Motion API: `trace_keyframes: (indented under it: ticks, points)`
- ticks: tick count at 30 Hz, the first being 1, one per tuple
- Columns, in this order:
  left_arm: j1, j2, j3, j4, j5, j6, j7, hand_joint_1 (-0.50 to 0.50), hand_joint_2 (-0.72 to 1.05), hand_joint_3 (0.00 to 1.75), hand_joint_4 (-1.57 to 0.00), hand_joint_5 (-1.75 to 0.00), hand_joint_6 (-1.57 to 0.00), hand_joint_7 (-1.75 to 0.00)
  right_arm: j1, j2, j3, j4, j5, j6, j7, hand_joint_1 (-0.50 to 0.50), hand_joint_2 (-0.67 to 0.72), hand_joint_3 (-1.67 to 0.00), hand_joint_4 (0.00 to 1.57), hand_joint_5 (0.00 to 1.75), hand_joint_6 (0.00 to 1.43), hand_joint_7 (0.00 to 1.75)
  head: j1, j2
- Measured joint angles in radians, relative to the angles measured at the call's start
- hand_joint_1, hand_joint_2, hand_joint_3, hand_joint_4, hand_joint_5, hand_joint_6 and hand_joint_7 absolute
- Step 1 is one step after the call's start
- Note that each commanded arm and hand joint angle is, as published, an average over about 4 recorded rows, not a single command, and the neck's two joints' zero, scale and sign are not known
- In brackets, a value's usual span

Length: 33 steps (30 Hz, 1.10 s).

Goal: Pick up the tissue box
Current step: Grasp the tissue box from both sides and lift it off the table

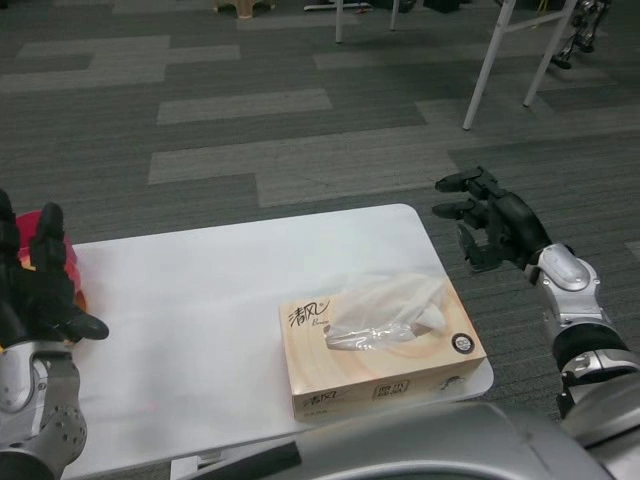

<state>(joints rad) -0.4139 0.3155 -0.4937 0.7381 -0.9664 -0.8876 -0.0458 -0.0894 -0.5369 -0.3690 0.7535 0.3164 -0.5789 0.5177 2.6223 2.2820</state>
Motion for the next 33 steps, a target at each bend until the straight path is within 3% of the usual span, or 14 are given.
trace_keyframes:
  ticks: [4,9,12,18,21,33]
  points:
    - [0.0,0.0,0.0,0.0,0.0,0.0,0.0,0.5,-0.68,0.0,0.0,-0.41,0.0,-0.14,0.005,0.0,-0.002,0.019,0.0,0.0,0.019,-0.29,-0.29,-1.67,0.09,0.63,0.0,1.17,-0.05,-0.005]
    - [0.0,0.001,0.0,0.0,0.001,0.0,0.0,0.5,-0.72,0.0,0.0,-0.41,0.0,-0.14,0.011,0.009,-0.014,0.033,-0.004,0.0,0.055,-0.29,-0.29,-1.67,0.09,0.58,0.0,1.08,-0.041,-0.023]
    - [0.0,0.001,-0.001,0.0,0.001,0.0,0.0,0.5,-0.72,0.0,0.0,-0.41,0.0,-0.14,0.023,0.019,-0.018,0.033,-0.005,0.0,0.057,-0.31,-0.32,-1.61,0.05,0.51,0.0,0.96,-0.036,-0.034]
    - [0.0,0.001,-0.004,0.0,0.001,0.0,0.0,0.5,-0.72,0.0,0.0,-0.41,0.0,-0.14,0.06,0.033,-0.019,0.034,-0.006,0.0,0.076,-0.38,-0.41,-1.59,0.0,0.17,0.0,0.63,-0.038,-0.047]
    - [0.0,0.001,-0.005,0.0,0.001,0.0,0.0,0.5,-0.72,0.0,0.0,-0.41,0.0,-0.14,0.075,0.044,-0.019,0.034,-0.006,0.0,0.084,-0.38,-0.41,-1.59,0.0,0.1,0.0,0.56,-0.042,-0.047]
    - [0.0,0.001,-0.01,0.0,0.002,0.0,0.0,0.5,-0.72,0.0,0.0,-0.41,0.0,-0.14,0.111,0.072,-0.004,0.034,-0.006,0.0,0.104,-0.42,-0.41,-1.59,0.0,0.1,0.0,0.49,-0.056,-0.041]
